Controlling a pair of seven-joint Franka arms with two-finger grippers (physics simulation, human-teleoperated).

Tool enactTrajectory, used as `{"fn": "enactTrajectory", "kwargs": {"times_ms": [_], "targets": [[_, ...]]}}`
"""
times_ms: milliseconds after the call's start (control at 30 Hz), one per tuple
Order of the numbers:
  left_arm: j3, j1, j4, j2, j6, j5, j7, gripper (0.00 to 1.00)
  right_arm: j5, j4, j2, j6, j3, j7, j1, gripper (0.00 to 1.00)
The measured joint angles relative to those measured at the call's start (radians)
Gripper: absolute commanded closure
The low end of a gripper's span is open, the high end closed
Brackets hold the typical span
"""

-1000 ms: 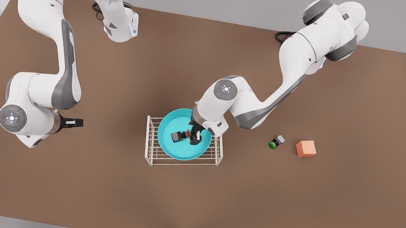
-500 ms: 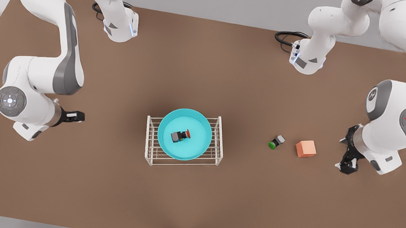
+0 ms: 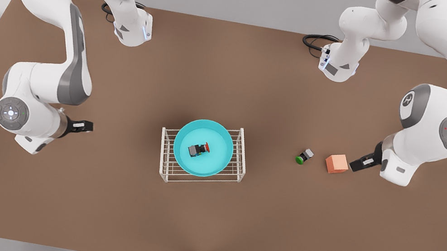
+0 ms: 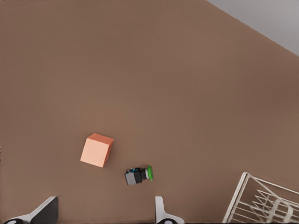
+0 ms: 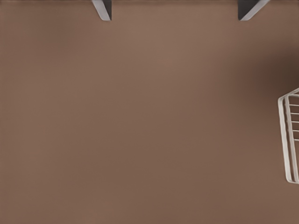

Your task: Place the plate on the shelf with right arm and place the red button switch in the plate with left arm

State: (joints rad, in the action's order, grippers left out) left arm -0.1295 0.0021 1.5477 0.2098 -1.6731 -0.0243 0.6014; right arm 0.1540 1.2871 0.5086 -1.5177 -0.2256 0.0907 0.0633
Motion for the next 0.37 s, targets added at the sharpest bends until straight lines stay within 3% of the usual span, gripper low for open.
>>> {"fn": "enactTrajectory", "kwargs": {"times_ms": [367], "targets": [[-0.002, 0.004, -0.004, 0.007, 0.032, 0.004, -0.277, 0.0, -0.004, 0.0, 0.007, 0.0, -0.002, -0.005, -0.014, 0.0]]}}
